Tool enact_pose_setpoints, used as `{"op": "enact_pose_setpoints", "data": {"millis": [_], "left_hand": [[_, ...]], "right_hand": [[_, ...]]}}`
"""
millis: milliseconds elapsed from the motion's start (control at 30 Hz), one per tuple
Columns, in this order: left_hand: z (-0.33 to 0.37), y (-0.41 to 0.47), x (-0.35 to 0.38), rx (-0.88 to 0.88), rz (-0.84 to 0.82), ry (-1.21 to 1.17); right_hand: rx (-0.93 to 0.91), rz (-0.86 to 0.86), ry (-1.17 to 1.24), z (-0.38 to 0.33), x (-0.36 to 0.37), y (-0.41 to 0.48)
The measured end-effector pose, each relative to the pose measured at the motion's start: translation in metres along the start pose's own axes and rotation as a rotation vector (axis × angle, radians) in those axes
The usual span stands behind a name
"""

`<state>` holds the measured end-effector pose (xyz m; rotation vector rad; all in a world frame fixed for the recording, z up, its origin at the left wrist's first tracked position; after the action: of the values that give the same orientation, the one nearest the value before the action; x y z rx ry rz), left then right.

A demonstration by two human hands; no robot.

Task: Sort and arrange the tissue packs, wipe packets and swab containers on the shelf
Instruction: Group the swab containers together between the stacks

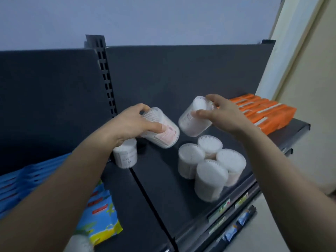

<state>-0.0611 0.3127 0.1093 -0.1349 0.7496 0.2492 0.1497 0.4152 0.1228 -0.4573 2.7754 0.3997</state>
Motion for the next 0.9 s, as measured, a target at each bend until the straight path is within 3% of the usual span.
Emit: {"op": "enact_pose_setpoints", "data": {"millis": [200, 400, 667, 900], "left_hand": [[-0.004, 0.048, 0.013, -0.113, 0.101, 0.085], [-0.005, 0.079, 0.053, -0.242, 0.176, 0.19], [-0.016, 0.09, 0.096, -0.323, 0.124, 0.249], [-0.025, 0.087, 0.112, -0.33, 0.08, 0.27]], "right_hand": [[-0.044, -0.144, -0.05, 0.023, 0.004, 0.072], [-0.026, -0.459, -0.192, 0.064, 0.01, 0.122], [0.005, -0.81, -0.327, 0.111, 0.033, 0.136], [0.002, -0.893, -0.364, 0.12, 0.04, 0.129]]}}
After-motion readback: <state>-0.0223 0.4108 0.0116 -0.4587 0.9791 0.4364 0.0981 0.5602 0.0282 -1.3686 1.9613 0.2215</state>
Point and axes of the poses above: each hand's wrist, its own y-axis towards the middle knuckle, its own x-axis out of the palm, z = x × y, the point moved 4 cm from there along y, towards the middle knuckle, and after that the axes turned 14 degrees about y, right-handed, at the moved point
